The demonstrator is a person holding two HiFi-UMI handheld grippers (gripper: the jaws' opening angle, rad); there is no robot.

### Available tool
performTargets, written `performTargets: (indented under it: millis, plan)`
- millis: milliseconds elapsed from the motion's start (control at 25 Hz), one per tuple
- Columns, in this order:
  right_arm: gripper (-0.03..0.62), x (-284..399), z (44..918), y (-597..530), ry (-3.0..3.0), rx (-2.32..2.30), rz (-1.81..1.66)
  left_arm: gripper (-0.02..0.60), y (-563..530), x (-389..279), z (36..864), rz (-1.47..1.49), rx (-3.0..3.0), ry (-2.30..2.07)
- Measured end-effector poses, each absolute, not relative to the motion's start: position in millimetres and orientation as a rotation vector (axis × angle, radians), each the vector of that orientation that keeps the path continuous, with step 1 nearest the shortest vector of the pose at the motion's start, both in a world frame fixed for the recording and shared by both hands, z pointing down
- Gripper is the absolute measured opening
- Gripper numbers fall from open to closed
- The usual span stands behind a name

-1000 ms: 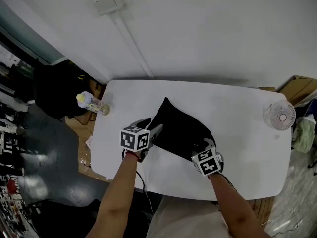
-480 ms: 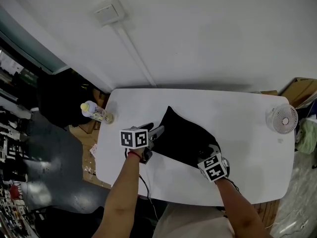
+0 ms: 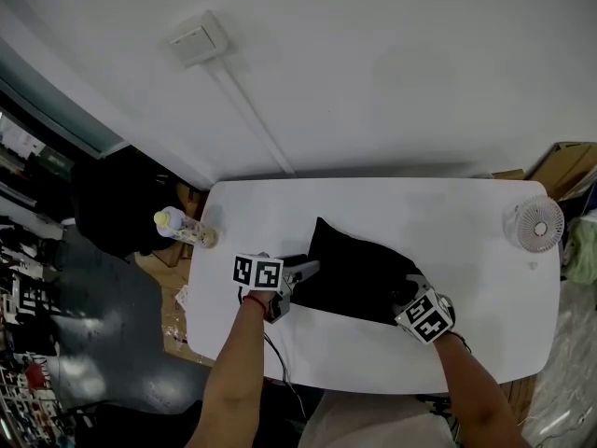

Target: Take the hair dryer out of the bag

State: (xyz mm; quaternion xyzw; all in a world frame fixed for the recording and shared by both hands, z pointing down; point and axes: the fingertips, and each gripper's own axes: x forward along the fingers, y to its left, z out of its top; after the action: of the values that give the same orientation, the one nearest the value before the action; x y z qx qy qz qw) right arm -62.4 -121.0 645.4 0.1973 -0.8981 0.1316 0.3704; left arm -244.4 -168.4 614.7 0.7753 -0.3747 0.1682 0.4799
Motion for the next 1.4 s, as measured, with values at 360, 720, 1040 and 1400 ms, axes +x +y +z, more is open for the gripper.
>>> performTargets:
  millis: [360,720,1040,1400]
  plan:
    - [0.164,-52.8,646.3,-123.2,-2.310,0.480,0.312,0.032,-170.0,-244.2,605.0,0.405,1.900,-0.951]
    - [0.163,-53.9,644.1,-123.4,-2.307,0.487,0.302,0.023,-172.6,-245.4,605.0,0.476,1.903,-1.055]
    - [0.163,-41.9,642.9,-119.2,-2.305,0.500,0.313,0.020,-166.5,-243.8,610.5,0.643,1.894,-1.200]
    - [0.163,-20.5,639.1,-112.8,-2.302,0.521,0.308,0.020,-166.0,-240.7,614.3,0.657,1.853,-1.246]
